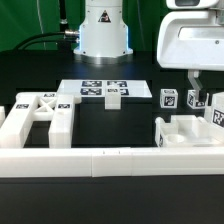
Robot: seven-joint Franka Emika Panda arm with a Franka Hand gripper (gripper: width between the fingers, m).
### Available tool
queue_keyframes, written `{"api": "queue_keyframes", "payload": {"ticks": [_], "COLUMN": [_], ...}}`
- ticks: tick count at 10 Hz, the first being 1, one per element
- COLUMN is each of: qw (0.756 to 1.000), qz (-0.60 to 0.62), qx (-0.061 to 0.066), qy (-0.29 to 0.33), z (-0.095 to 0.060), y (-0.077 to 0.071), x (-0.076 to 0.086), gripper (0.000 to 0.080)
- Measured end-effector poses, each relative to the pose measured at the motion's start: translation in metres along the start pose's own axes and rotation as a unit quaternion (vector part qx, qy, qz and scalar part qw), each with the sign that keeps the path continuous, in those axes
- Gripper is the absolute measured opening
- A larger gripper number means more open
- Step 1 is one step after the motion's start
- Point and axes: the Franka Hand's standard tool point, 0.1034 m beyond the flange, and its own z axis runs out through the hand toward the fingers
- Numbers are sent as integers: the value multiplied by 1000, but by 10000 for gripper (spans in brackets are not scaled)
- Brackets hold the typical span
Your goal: Assemble chair
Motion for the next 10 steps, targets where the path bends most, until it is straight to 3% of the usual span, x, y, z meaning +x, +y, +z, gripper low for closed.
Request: {"api": "queue_keyframes", "payload": {"ticks": [2, 7, 9, 10], "qw": [994, 969, 962, 962], "qz": [-112, -248, -273, -273], "qx": [-1, -2, -3, -3], "qy": [0, 0, 0, 0], "z": [1, 2, 2, 2], "y": [6, 8, 9, 9], "x": [5, 5, 5, 5], "gripper": [649, 649, 607, 458]}}
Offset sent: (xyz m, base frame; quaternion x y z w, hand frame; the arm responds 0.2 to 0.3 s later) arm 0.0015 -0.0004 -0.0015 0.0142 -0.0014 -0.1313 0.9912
